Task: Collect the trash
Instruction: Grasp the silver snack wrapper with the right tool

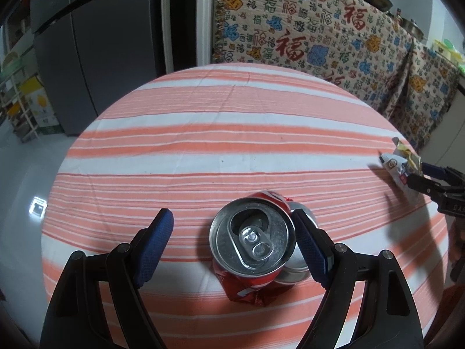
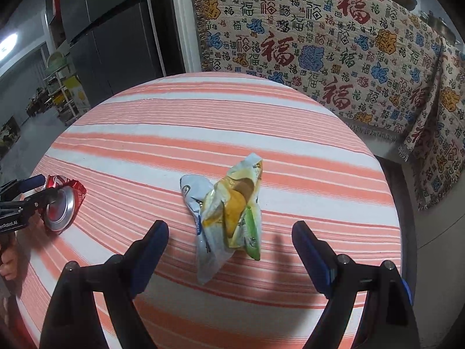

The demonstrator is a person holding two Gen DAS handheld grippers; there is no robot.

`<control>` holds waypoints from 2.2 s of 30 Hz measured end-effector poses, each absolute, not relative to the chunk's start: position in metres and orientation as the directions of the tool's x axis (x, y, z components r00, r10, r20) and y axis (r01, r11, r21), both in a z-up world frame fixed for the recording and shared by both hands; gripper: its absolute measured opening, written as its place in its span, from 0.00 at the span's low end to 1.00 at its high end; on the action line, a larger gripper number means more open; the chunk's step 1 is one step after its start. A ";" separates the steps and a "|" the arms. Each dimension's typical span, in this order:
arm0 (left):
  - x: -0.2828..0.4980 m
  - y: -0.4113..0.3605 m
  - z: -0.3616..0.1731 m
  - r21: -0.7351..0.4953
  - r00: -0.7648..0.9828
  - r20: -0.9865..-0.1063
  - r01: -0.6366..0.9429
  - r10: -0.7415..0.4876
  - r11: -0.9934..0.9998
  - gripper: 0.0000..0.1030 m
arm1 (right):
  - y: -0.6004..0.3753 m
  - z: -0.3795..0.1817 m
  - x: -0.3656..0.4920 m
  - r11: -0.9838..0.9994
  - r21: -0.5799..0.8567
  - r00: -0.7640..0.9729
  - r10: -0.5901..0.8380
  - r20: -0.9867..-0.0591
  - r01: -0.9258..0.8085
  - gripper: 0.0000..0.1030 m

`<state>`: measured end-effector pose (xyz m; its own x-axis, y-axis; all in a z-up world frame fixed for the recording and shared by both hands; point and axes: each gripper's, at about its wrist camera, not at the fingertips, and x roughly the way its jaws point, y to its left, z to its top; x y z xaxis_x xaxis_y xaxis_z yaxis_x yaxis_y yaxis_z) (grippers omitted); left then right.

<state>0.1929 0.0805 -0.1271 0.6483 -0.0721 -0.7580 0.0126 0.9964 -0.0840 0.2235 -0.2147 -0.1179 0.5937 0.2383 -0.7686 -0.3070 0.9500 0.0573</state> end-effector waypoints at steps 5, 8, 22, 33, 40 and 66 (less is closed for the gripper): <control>0.192 0.080 -0.122 -0.089 0.656 -0.748 0.042 -0.095 0.995 0.79 | -0.215 -0.111 0.225 0.949 0.063 0.611 0.249 -0.751 -0.310 0.86; 0.193 0.077 -0.124 -0.096 0.643 -0.756 0.076 -0.122 0.993 0.49 | -0.214 -0.112 0.229 0.948 0.067 0.607 0.253 -0.754 -0.312 0.77; 0.190 0.062 -0.115 -0.061 0.648 -0.745 0.172 -0.159 0.983 0.72 | -0.229 -0.097 0.215 0.942 0.117 0.587 0.290 -0.756 -0.314 0.21; 0.203 0.055 -0.133 -0.098 0.580 -0.788 0.210 -0.205 0.973 0.54 | -0.233 -0.093 0.207 0.934 0.117 0.583 0.305 -0.753 -0.338 0.21; 0.197 0.043 -0.114 -0.122 0.619 -0.751 0.214 -0.231 0.969 0.53 | -0.245 -0.079 0.198 0.933 0.146 0.600 0.326 -0.731 -0.329 0.21; 0.198 -0.368 -0.090 -0.226 0.374 -0.749 0.631 -0.546 0.742 0.54 | -0.552 -0.068 0.108 0.990 0.098 0.599 0.020 -0.801 0.098 0.21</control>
<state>0.1977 -0.3675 -0.0898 0.3743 -0.5461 -0.7494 0.6312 0.7421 -0.2255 0.1078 -0.5515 -0.0677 0.5985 0.0203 -0.8008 0.0976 0.9904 0.0981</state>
